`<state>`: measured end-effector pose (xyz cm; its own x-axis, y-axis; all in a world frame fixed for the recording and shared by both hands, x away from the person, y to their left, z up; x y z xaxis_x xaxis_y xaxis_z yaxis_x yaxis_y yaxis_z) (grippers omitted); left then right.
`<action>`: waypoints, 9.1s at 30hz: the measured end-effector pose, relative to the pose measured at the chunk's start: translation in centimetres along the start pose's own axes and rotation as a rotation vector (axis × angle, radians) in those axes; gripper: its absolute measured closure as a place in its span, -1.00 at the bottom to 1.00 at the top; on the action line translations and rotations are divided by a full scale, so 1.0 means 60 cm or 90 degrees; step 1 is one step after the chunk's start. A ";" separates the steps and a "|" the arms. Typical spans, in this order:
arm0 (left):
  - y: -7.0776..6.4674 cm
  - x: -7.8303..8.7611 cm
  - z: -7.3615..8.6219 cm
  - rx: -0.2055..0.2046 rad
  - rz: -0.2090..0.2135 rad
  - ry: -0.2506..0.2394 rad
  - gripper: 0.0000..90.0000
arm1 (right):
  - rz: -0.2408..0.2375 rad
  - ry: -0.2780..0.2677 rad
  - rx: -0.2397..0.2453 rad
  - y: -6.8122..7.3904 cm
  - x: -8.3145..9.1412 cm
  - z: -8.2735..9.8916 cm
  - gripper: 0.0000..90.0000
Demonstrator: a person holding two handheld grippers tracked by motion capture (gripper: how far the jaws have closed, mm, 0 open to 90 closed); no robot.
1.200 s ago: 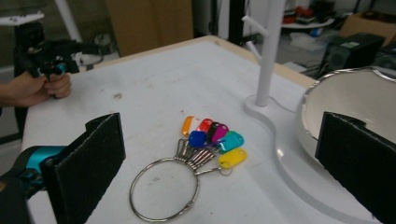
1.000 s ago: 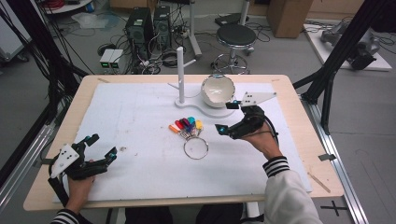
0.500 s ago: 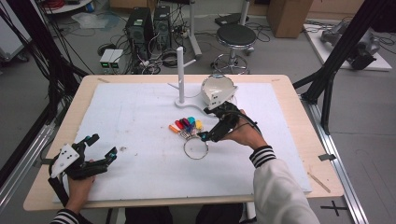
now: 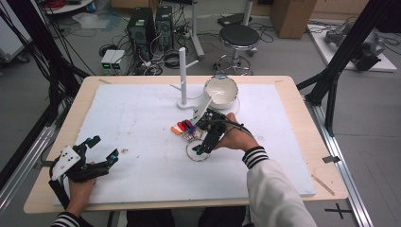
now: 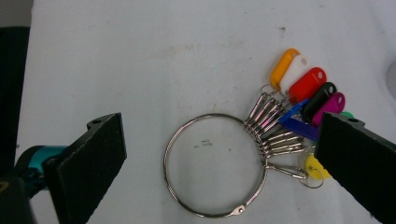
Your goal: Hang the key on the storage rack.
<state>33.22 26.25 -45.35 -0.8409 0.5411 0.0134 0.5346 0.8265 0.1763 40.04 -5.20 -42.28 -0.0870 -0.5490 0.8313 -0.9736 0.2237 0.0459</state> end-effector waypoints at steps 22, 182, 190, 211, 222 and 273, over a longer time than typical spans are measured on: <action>0.000 0.001 0.000 -0.004 0.000 0.000 -0.70 | -0.033 0.158 0.048 0.026 -0.051 0.042 -0.86; 0.001 0.002 -0.001 0.004 -0.005 -0.012 -0.70 | 0.090 -0.417 -0.244 -0.139 0.086 -0.084 0.97; 0.001 0.002 -0.001 0.003 -0.004 -0.011 -0.70 | 0.107 -0.442 -0.293 -0.163 0.080 -0.078 0.96; 0.001 0.002 -0.001 0.004 -0.004 -0.011 -0.70 | 0.103 -0.435 -0.370 -0.198 0.037 -0.065 0.96; 0.001 0.002 -0.001 0.003 -0.004 -0.011 -0.70 | 0.098 -0.436 -0.388 -0.205 0.026 -0.061 0.87; 0.000 -0.002 0.001 -0.001 -0.006 0.007 -0.70 | 0.200 -0.558 -0.268 -0.038 0.143 0.238 -0.98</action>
<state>33.33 26.23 -45.40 -0.8465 0.5320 0.0223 0.5270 0.8311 0.1779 38.47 -21.92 -43.18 -0.6140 -0.7750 0.1496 -0.7414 0.6313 0.2275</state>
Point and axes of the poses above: each handheld gripper's, and its own axes: x roughly backward along the jaws, z roughly out of its underside, y roughly to its left, the point moved 8 cm from there along -x, roughly forward along the jaws, and after that the axes turned 10 degrees about -x, right-handed, at the moved point
